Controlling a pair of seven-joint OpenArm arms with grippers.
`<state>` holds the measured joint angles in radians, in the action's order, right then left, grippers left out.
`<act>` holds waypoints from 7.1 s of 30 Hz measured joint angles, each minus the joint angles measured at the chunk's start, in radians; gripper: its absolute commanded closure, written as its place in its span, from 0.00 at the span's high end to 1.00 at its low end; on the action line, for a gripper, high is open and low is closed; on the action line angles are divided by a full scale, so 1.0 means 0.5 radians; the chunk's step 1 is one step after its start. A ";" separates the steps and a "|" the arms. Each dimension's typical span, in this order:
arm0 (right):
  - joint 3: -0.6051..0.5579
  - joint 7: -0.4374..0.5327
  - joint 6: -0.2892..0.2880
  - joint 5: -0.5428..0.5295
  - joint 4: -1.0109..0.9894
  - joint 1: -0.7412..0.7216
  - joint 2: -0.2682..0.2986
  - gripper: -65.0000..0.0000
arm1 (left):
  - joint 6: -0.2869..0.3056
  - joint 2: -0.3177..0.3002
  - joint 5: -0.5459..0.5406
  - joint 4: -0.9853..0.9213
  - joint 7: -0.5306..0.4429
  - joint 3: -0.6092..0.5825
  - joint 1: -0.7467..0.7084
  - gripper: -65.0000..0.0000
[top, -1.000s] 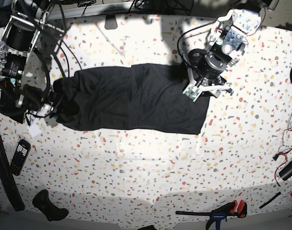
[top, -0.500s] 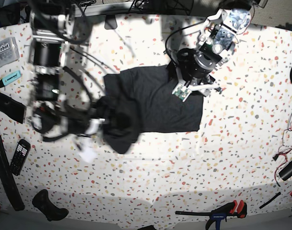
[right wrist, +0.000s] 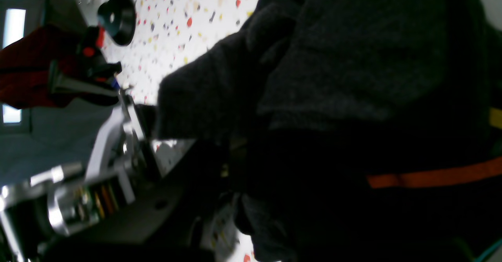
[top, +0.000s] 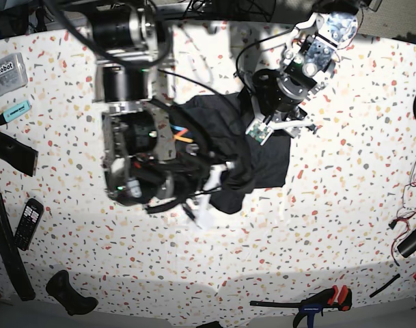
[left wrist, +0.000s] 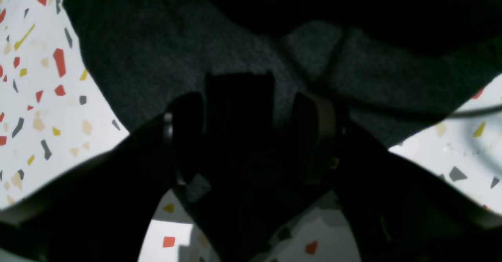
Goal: Fold the T-shirt properly
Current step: 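Fold the other end over onto the folded layer with the right gripper, then flip the folded bundle over with the left gripper, exposing the rainbow print, then grasp the bundle sides with both grippers and square it up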
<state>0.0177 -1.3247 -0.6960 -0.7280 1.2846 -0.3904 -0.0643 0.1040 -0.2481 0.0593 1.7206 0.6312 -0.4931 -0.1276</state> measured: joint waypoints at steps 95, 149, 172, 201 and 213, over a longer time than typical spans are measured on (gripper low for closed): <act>0.929 0.091 0.006 0.044 0.150 0.127 0.916 0.50 | -0.039 0.354 0.464 -0.080 0.205 -0.008 0.323 0.55; -0.236 0.925 0.076 0.810 0.153 -0.071 0.002 0.50 | -0.359 -0.185 0.146 0.729 0.172 -0.007 -0.367 0.55; -0.235 0.743 0.020 0.669 -0.208 0.067 0.153 0.50 | -0.431 -0.151 0.484 0.256 -0.031 0.354 -0.288 0.55; -0.231 0.716 0.013 0.185 0.327 0.774 0.283 0.50 | -0.037 -0.151 0.042 -0.238 -0.233 0.529 0.076 0.55; -0.233 0.597 0.005 0.244 0.802 1.054 0.250 0.50 | 0.066 -0.066 -0.018 -0.239 -0.272 0.529 0.085 0.55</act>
<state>-0.0986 -1.0264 -0.6933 -0.6060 1.6855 0.1364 0.0608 0.1371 -0.2810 0.0502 1.6012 0.4953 -0.2287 -0.0853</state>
